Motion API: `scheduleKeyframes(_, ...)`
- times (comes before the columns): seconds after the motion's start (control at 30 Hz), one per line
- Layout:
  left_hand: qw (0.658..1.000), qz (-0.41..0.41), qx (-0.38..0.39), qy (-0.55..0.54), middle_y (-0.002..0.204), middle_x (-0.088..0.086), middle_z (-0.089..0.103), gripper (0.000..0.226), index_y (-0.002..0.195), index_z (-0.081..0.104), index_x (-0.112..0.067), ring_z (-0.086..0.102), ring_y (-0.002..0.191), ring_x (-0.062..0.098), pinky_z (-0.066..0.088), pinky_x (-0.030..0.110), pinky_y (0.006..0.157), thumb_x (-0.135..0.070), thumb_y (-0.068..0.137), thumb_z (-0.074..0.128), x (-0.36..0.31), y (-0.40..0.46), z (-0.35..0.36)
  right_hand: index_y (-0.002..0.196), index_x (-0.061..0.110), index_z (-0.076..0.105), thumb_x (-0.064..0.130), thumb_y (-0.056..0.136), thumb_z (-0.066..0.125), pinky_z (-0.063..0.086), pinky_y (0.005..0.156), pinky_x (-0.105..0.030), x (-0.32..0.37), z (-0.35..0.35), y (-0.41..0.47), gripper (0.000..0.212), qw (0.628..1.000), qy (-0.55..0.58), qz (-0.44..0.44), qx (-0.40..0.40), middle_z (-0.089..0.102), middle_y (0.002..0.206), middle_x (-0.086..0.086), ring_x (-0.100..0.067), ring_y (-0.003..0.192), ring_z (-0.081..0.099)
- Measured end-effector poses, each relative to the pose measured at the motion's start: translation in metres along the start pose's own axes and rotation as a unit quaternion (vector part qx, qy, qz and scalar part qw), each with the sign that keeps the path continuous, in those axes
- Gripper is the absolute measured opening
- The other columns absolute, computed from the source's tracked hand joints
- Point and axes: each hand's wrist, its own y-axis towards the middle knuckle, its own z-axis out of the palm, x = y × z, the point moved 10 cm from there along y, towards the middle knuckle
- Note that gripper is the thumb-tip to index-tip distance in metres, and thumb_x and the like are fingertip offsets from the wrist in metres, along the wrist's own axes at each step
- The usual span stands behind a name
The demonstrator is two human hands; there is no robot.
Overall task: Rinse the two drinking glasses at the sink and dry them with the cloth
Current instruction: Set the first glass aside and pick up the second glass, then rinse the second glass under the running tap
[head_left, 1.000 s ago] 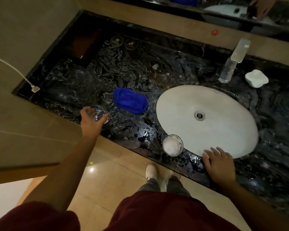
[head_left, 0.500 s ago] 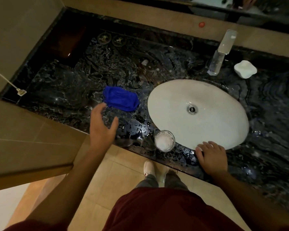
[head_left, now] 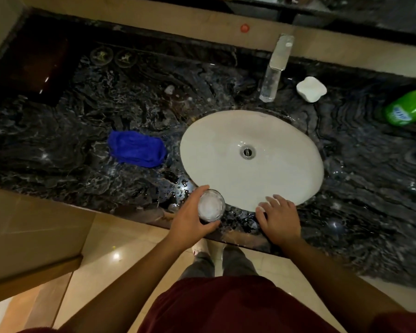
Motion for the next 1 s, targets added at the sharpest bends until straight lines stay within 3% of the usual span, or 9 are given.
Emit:
scheduleKeyframes(0.2, 1.000, 0.014, -0.007, -0.003, 0.140, -0.020, 0.047, 0.086, 0.144, 0.041, -0.030, 0.045, 0.126, -0.003, 0.043, 0.024, 0.107, -0.035, 0.073, 0.090, -0.003, 0.010, 0.007, 0.110, 0.019, 0.078, 0.053, 0.096, 0.029, 0.042, 0.103, -0.046, 0.001, 0.002, -0.001, 0.061, 0.999, 0.016, -0.008, 0.034, 0.069, 0.133, -0.010, -0.030, 0.127, 0.059)
scheduleKeyframes(0.3, 0.999, -0.010, -0.022, -0.031, 0.133, -0.014, 0.056, 0.087, 0.142, 0.044, -0.028, 0.053, 0.122, 0.002, 0.046, 0.025, 0.103, -0.039, 0.070, 0.092, -0.012, 0.020, 0.006, 0.128, 0.021, 0.069, 0.058, 0.096, 0.023, 0.038, 0.109, -0.047, 0.003, 0.000, 0.000, 0.067, 0.996, 0.051, -0.018, 0.068, 0.054, 0.150, -0.010, -0.030, 0.137, 0.050)
scheduleKeyframes(0.37, 0.997, -0.031, -0.024, -0.066, 0.127, -0.009, 0.061, 0.087, 0.138, 0.043, -0.032, 0.057, 0.119, 0.005, 0.043, 0.021, 0.100, -0.041, 0.068, 0.093, -0.021, 0.032, 0.005, 0.145, 0.019, 0.053, 0.054, 0.100, 0.040, 0.033, 0.116, -0.044, 0.000, -0.015, 0.012, 0.059, 0.987, 0.132, -0.013, 0.090, 0.038, 0.162, -0.009, -0.029, 0.147, 0.036)
scheduleKeyframes(0.47, 0.993, -0.053, -0.045, -0.100, 0.111, -0.010, 0.067, 0.082, 0.132, 0.044, -0.034, 0.061, 0.112, 0.007, 0.046, 0.025, 0.098, -0.038, 0.067, 0.094, -0.034, 0.061, 0.004, 0.152, 0.017, 0.042, 0.040, 0.099, 0.059, 0.029, 0.118, -0.036, -0.013, -0.076, 0.051, 0.060, 0.973, 0.229, -0.019, -0.006, 0.034, 0.163, -0.007, -0.027, 0.150, 0.031)
scheduleKeyframes(0.6, 0.989, -0.059, -0.053, -0.124, 0.111, -0.015, 0.066, 0.086, 0.130, 0.046, -0.030, 0.066, 0.110, 0.013, 0.052, 0.038, 0.102, -0.041, 0.060, 0.096, -0.042, 0.121, 0.014, 0.155, 0.019, 0.037, 0.035, 0.098, 0.061, 0.027, 0.116, -0.033, -0.024, -0.183, 0.115, 0.064, 0.950, 0.262, -0.023, -0.168, 0.029, 0.166, -0.004, -0.024, 0.151, 0.028)
scheduleKeyframes(0.73, 0.991, -0.035, -0.031, -0.128, 0.115, -0.018, 0.063, 0.084, 0.132, 0.045, -0.030, 0.064, 0.110, 0.011, 0.048, 0.016, 0.092, -0.028, 0.066, 0.096, -0.053, 0.192, 0.029, 0.156, 0.019, 0.036, 0.035, 0.096, 0.061, 0.020, 0.120, -0.034, -0.016, -0.254, 0.173, 0.067, 0.920, 0.261, -0.068, -0.284, 0.026, 0.167, -0.007, -0.026, 0.153, 0.024)
scheduleKeyframes(0.8, 0.991, -0.022, -0.018, -0.130, 0.113, -0.015, 0.064, 0.083, 0.131, 0.045, -0.030, 0.063, 0.107, 0.008, 0.047, 0.013, 0.089, -0.029, 0.066, 0.096, -0.058, 0.226, 0.035, 0.156, 0.019, 0.038, 0.041, 0.098, 0.059, 0.021, 0.122, -0.038, -0.008, -0.269, 0.199, 0.065, 0.916, 0.239, -0.087, -0.310, 0.026, 0.167, -0.008, -0.029, 0.154, 0.022)
scheduleKeyframes(0.9, 0.991, -0.007, 0.005, -0.136, 0.112, -0.010, 0.067, 0.082, 0.129, 0.048, -0.027, 0.064, 0.106, 0.012, 0.053, 0.032, 0.096, -0.038, 0.064, 0.095, -0.060, 0.270, 0.045, 0.153, 0.020, 0.044, 0.055, 0.099, 0.051, 0.024, 0.122, -0.046, 0.002, -0.266, 0.234, 0.064, 0.935, 0.176, -0.108, -0.288, 0.032, 0.165, -0.007, -0.031, 0.156, 0.020)
scheduleKeyframes(1.0, 0.991, 0.016, 0.043, -0.123, 0.112, -0.011, 0.068, 0.078, 0.126, 0.046, -0.033, 0.065, 0.108, 0.011, 0.052, 0.032, 0.096, -0.039, 0.065, 0.094, -0.063, 0.298, 0.055, 0.150, 0.018, 0.048, 0.053, 0.102, 0.047, 0.024, 0.121, -0.045, 0.000, -0.262, 0.252, 0.060, 0.937, 0.153, -0.120, -0.291, 0.037, 0.163, -0.007, -0.033, 0.155, 0.021)
